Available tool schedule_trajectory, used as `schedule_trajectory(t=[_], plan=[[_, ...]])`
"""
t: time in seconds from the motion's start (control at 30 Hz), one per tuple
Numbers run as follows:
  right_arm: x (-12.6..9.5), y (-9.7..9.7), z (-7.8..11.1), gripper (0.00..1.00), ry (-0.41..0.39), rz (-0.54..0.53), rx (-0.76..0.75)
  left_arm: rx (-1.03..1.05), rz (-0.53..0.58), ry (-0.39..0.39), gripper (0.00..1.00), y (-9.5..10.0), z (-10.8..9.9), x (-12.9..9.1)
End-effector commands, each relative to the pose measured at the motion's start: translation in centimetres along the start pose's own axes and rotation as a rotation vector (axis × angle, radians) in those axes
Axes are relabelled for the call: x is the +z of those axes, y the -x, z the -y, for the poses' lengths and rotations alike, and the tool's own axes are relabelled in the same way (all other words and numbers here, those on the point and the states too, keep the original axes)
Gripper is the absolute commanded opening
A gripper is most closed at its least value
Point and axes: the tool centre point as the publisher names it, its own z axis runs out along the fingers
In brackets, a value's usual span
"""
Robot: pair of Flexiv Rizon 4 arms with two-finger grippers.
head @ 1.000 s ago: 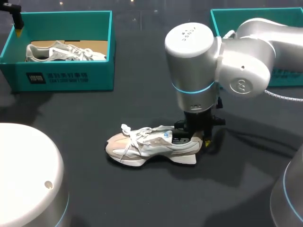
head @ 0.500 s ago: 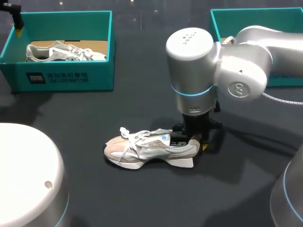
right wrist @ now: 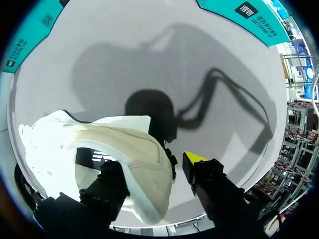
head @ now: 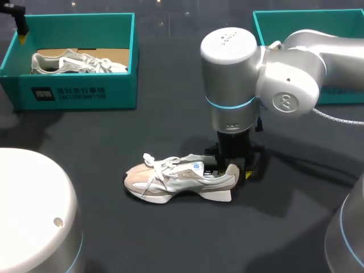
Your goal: Take the shoe out of the shoebox, open the shoe tongue, remove and reinsert the insole, then place the shoe into the shoebox
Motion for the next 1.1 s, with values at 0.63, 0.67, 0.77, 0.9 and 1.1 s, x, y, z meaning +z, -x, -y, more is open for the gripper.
schedule_trajectory(t=[0.63, 0.67, 0.77, 0.9, 1.1], plan=[[-7.6, 3.1, 0.9, 1.00, 0.046, -0.333, -0.193, 0.001, -0.001, 0.003, 1.00, 0.0, 0.1, 0.0], [-7.6, 3.1, 0.9, 1.00, 0.046, -0.333, -0.193, 0.001, -0.001, 0.003, 1.00, 0.0, 0.1, 0.0], [-7.2, 4.8, 1.2, 1.00, 0.133, -0.399, -0.270, 0.001, -0.001, 0.003, 1.00, 0.0, 0.1, 0.0], [-7.7, 6.9, 1.4, 1.00, 0.246, -0.542, -0.496, 0.001, -0.001, 0.003, 1.00, 0.0, 0.1, 0.0], [-7.9, 7.1, 1.4, 1.00, 0.258, -0.579, -0.553, 0.001, -0.001, 0.003, 1.00, 0.0, 0.1, 0.0]])
